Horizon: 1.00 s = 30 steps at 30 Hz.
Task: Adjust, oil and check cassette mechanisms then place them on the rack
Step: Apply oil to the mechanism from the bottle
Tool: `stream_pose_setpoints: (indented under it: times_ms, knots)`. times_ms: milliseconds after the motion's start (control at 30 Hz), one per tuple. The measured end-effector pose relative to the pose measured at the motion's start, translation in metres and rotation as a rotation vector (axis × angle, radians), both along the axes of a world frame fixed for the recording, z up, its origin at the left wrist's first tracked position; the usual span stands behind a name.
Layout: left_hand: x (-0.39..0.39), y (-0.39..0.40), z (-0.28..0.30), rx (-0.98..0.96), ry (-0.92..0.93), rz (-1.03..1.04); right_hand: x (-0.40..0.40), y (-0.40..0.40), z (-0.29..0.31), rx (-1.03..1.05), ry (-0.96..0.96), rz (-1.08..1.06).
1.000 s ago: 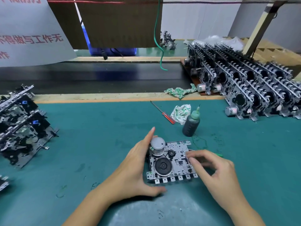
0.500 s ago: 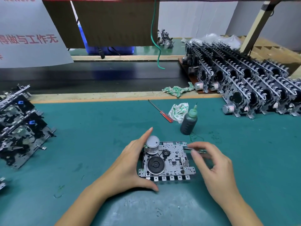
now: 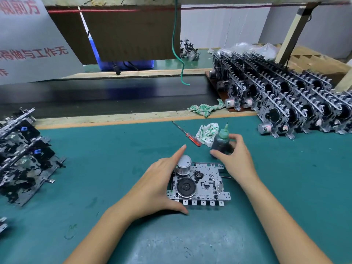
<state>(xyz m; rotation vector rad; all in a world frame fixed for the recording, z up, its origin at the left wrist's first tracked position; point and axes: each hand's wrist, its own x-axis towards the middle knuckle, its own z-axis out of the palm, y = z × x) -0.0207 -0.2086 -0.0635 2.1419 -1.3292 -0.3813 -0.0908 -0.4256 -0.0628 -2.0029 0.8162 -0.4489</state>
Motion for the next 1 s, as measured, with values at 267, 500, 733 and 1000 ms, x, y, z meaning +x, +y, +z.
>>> stream_pose_setpoints:
  times_ms: [267,500,733,1000]
  knots:
    - [0.005,0.001,-0.003,-0.019,0.083,-0.005,-0.001,-0.004,-0.001,0.179,-0.344,0.048]
    - [0.004,0.004,-0.007,-0.037,0.226,0.051,-0.005,0.002,0.015,0.632,-0.604,0.074]
    - [-0.008,-0.014,-0.005,-0.291,0.298,0.278,-0.003,0.012,0.026,1.121,-0.774,-0.072]
    - [-0.016,-0.045,0.014,-0.378,0.011,0.542,-0.005,0.001,0.036,1.267,-0.869,-0.107]
